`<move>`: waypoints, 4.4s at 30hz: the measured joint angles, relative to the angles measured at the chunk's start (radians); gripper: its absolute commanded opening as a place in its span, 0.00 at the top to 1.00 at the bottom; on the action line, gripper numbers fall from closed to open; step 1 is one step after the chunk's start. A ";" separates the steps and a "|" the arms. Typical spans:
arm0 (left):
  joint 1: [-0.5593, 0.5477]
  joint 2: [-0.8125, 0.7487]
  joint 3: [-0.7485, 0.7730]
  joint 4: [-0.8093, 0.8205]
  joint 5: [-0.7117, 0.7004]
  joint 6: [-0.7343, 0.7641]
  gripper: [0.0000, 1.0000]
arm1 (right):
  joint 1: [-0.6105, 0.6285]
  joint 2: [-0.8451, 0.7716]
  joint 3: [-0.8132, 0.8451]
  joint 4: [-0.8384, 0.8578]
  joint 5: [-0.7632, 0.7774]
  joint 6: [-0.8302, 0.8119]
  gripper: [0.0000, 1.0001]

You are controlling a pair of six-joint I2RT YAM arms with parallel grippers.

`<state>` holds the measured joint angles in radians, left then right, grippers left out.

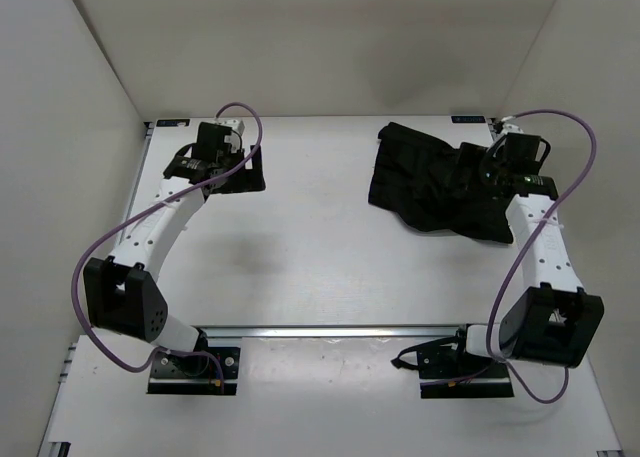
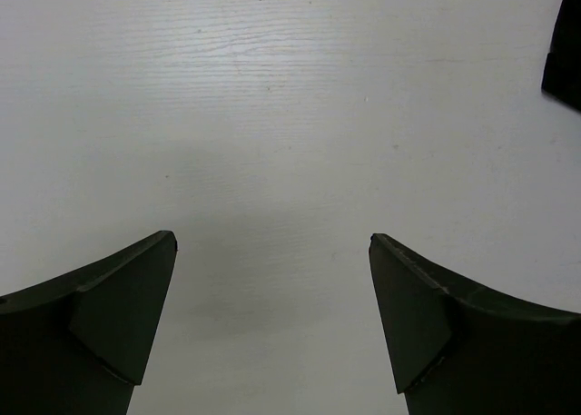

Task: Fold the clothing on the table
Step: Move the skirt to the center of the board, then flatten the skirt out

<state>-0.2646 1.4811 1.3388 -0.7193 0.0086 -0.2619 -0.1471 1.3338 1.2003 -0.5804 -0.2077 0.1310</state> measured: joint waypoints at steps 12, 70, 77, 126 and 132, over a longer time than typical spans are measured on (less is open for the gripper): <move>-0.090 0.057 0.150 -0.045 -0.021 0.063 0.02 | -0.035 0.038 0.019 0.012 0.105 0.026 0.01; 0.038 -0.072 -0.061 0.190 0.117 -0.024 0.01 | 0.516 0.406 0.541 0.013 -0.059 -0.029 1.00; 0.038 -0.137 -0.136 0.194 0.119 -0.024 0.01 | 0.520 0.115 0.151 0.167 -0.245 0.094 0.71; -0.143 -0.142 -0.250 0.166 0.354 0.105 0.02 | 0.291 0.637 0.139 0.128 -0.245 0.071 1.00; -0.145 -0.144 -0.250 0.188 0.389 0.091 0.02 | 0.303 0.637 0.303 0.042 -0.167 0.043 0.99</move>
<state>-0.4099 1.3373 1.0885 -0.5312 0.3973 -0.1707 0.1555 1.9705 1.5028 -0.5381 -0.3748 0.1745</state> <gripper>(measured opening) 0.986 0.008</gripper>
